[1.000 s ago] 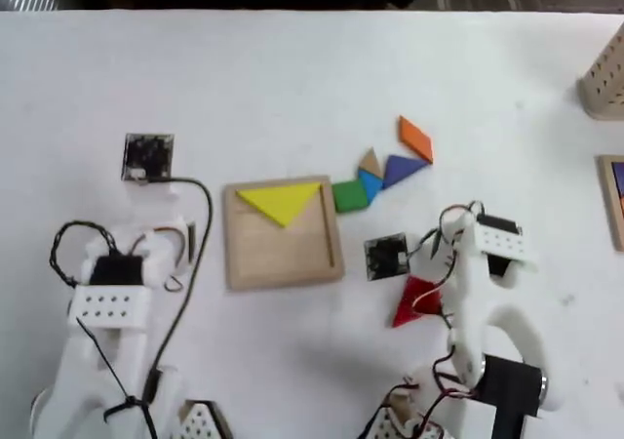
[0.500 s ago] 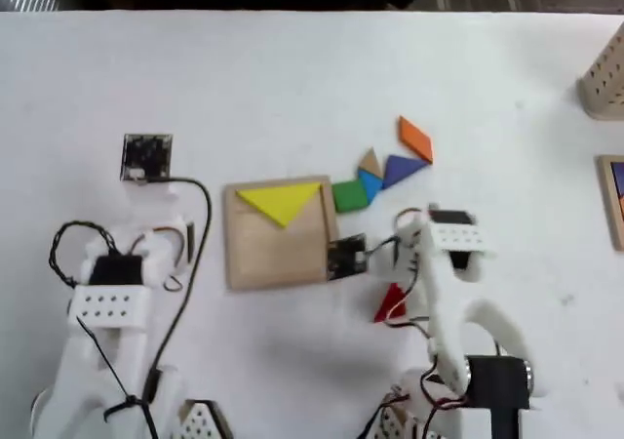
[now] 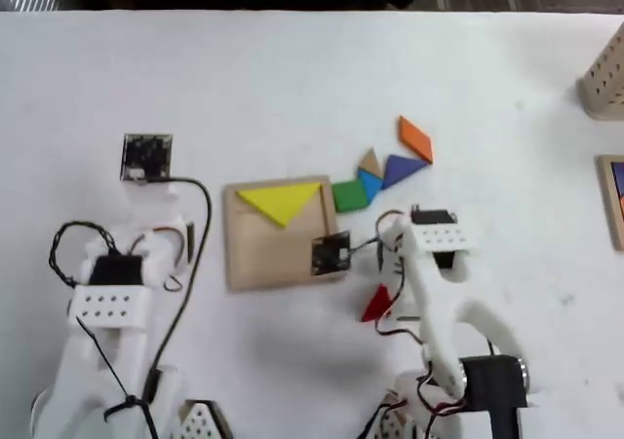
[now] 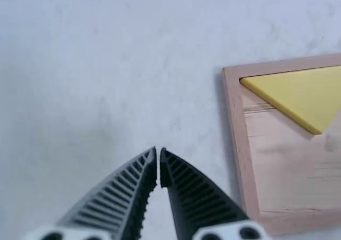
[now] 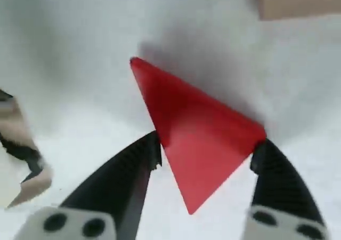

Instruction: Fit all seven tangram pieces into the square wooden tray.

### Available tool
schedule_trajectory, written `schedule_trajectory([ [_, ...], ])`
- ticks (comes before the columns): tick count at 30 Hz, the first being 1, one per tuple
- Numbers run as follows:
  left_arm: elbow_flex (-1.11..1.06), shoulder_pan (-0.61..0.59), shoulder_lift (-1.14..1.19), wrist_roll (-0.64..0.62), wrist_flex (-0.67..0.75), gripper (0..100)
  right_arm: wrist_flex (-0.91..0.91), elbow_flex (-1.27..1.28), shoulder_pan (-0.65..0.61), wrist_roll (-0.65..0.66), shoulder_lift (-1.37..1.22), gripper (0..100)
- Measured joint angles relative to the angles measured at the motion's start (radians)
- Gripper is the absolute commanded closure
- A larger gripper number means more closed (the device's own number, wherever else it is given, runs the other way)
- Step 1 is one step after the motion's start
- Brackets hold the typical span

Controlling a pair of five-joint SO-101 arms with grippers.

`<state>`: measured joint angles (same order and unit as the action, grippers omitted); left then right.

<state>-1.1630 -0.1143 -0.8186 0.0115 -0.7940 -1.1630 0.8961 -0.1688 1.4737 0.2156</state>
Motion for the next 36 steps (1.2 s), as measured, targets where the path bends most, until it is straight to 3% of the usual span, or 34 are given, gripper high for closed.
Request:
schedule_trajectory([
  [8, 0.0, -0.008, 0.0, 0.0, 0.0, 97, 0.015, -0.008, -0.106, -0.141, -0.003, 62.2],
  [12, 0.0, -0.021, 0.0, 0.0, 0.0, 97, 0.08, -0.008, -0.13, -0.216, -0.005, 66.3],
  [26, 0.0, -0.026, 0.0, 0.0, 0.0, 97, 0.08, 0.002, -0.017, -0.14, -0.005, 65.4],
  [28, 0.0, -0.026, 0.0, 0.0, 0.0, 97, 0.08, 0.002, -0.017, -0.137, -0.005, 69.3],
  [34, 0.0, -0.026, 0.0, 0.002, 0.0, 97, 0.086, 0.002, -0.015, -0.133, -0.005, 93.6],
  [36, 0.0, -0.026, 0.0, 0.002, 0.0, 97, 0.084, 0.002, -0.015, -0.133, -0.005, 95.7],
])
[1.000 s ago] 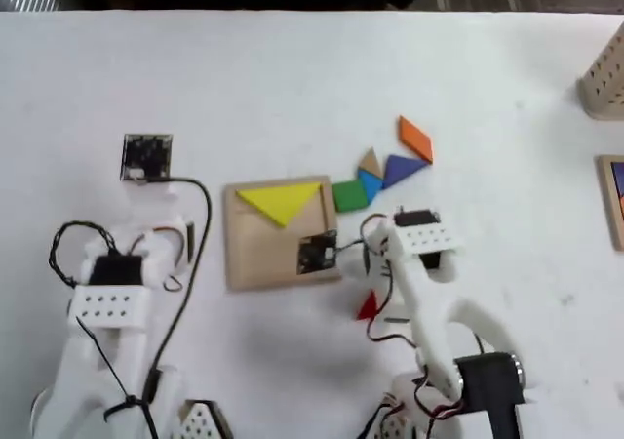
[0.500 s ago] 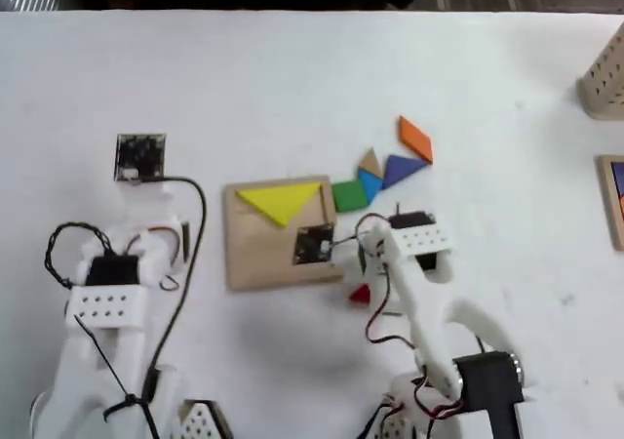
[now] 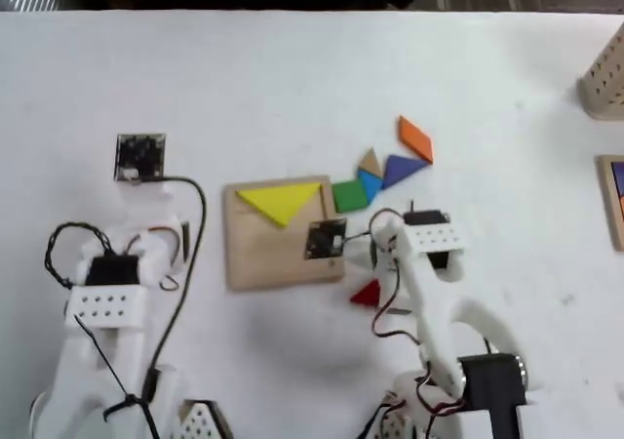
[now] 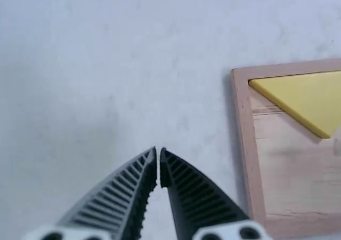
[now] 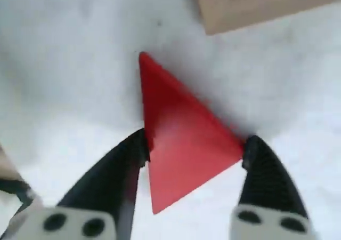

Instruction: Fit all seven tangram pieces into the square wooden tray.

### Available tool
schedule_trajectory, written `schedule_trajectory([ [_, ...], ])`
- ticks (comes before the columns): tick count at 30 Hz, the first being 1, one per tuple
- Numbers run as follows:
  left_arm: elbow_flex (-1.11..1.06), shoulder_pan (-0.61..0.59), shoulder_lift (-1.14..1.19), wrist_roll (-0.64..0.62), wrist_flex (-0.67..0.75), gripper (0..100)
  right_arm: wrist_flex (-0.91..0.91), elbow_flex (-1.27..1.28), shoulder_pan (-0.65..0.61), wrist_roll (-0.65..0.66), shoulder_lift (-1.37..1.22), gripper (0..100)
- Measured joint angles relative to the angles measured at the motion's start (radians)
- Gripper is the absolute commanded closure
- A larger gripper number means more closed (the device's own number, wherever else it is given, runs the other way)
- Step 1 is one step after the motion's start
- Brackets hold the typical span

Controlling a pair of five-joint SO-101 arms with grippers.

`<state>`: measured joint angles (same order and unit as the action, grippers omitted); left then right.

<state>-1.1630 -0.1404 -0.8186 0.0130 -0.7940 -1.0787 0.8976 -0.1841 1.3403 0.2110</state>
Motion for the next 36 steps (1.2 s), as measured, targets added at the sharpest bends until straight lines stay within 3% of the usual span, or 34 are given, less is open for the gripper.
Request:
schedule_trajectory([
  [8, 0.0, 0.0, 0.0, 0.0, 0.0, 97, 0.0, -0.002, 0.002, -0.005, 0.002, 95.9],
  [18, 0.0, 0.0, 0.0, 0.0, 0.0, 97, -0.009, -0.002, -0.005, -0.178, 0.081, 97.4],
  [24, 0.0, 0.0, 0.0, 0.0, 0.0, 97, -0.098, 0.0, -0.003, -0.193, 0.213, 97.2],
  [31, 0.0, 0.0, 0.0, 0.0, 0.0, 97, -0.212, 0.005, 0.04, -0.232, 0.321, 78.2],
  [36, 0.0, 0.0, 0.0, 0.0, 0.0, 97, -0.226, 0.061, 0.123, -0.436, 0.338, 70.7],
])
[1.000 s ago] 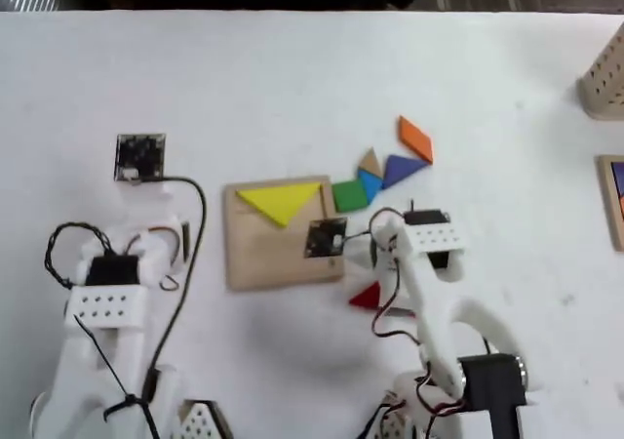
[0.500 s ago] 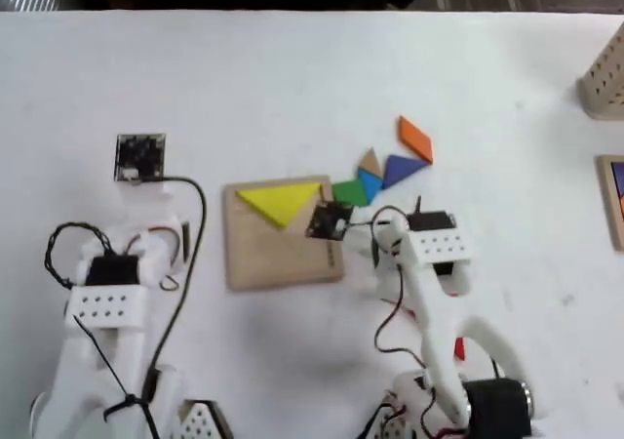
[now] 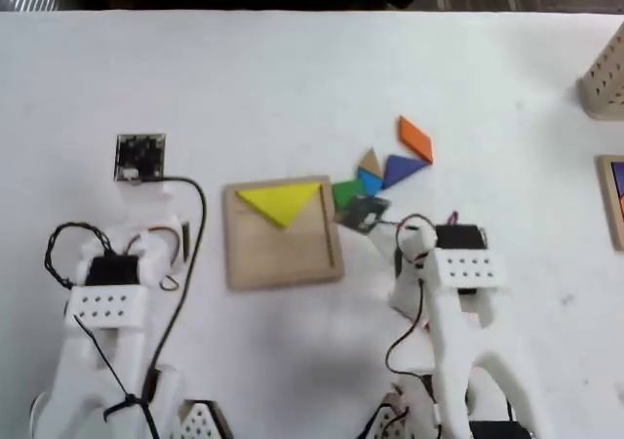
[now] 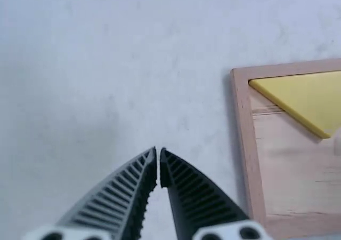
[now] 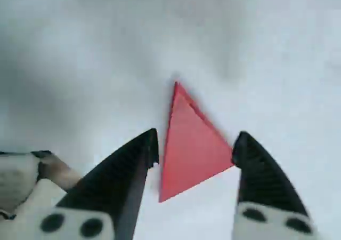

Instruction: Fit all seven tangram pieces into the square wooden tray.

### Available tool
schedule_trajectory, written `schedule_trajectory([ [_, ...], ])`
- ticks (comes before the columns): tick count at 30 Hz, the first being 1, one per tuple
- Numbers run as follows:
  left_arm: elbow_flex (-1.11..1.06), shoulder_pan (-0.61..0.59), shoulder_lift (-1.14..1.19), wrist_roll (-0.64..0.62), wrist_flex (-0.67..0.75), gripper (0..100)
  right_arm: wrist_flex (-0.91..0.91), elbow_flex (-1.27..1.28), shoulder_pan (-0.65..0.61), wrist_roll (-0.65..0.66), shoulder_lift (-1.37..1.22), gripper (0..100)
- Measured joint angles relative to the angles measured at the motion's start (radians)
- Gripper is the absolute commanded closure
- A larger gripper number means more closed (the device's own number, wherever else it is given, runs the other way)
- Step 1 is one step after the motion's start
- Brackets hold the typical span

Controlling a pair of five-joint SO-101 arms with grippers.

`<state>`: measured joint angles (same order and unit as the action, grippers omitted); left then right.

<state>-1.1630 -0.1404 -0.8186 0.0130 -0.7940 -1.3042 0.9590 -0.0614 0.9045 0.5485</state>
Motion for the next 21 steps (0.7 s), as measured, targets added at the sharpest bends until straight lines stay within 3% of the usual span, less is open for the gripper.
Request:
schedule_trajectory([
  [4, 0.0, 0.0, 0.0, 0.0, 0.0, 97, 0.002, 0.074, 0.009, -0.075, 0.002, 70.2],
  [10, 0.0, 0.0, 0.0, 0.0, 0.0, 97, 0.112, 0.175, 0.054, -0.089, 0.005, 70.2],
  [16, 0.0, 0.0, 0.0, 0.0, 0.0, 97, 0.132, 0.183, 0.216, 0.014, 0.04, 70.4],
  [21, 0.0, 0.0, 0.0, 0.0, 0.017, 97, 0.112, 0.233, 0.242, 0.038, 0.112, 70.4],
])
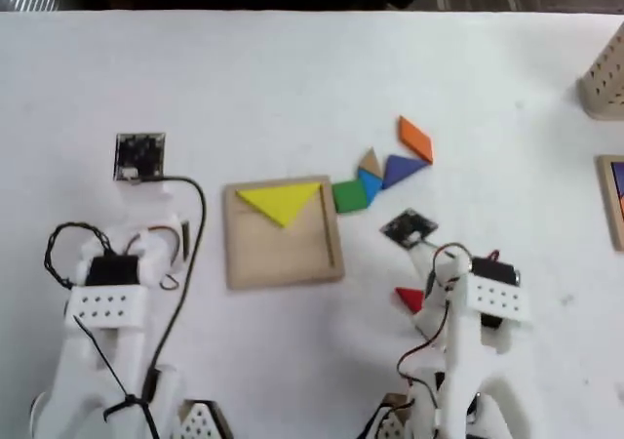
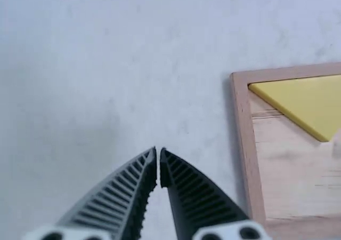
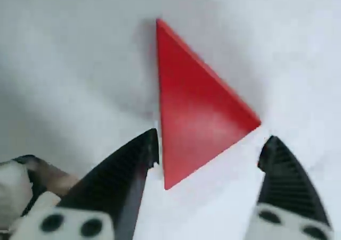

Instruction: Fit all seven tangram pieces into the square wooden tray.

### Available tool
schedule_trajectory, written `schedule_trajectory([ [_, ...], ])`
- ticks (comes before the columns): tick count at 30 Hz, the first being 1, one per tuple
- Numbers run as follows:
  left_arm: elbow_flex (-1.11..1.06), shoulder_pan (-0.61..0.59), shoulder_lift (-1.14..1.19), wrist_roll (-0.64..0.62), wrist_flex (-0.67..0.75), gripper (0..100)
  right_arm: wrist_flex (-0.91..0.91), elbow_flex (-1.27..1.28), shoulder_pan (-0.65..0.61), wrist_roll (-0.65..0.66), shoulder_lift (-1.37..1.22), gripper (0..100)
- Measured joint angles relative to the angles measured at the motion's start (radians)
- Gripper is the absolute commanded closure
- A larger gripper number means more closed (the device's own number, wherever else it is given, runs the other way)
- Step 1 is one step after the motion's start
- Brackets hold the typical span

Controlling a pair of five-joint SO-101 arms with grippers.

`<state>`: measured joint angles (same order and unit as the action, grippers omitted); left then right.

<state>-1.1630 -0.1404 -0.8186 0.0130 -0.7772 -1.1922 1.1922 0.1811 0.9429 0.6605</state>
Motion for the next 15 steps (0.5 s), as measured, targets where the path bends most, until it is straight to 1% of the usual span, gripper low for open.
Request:
schedule_trajectory([
  [3, 0.0, 0.0, 0.0, 0.0, 0.002, 97, 0.021, 0.052, -0.025, 0.003, 0.02, 70.4],
  [9, 0.0, 0.0, 0.0, 0.0, 0.003, 97, 0.049, 0.057, -0.04, 0.003, 0.026, 71.4],
  [11, 0.0, 0.0, 0.0, 0.0, 0.003, 97, 0.063, 0.057, -0.04, 0.003, 0.026, 76.5],
  [15, 0.0, 0.0, 0.0, 0.0, 0.003, 97, 0.101, 0.057, -0.041, 0.003, 0.026, 93.5],
])
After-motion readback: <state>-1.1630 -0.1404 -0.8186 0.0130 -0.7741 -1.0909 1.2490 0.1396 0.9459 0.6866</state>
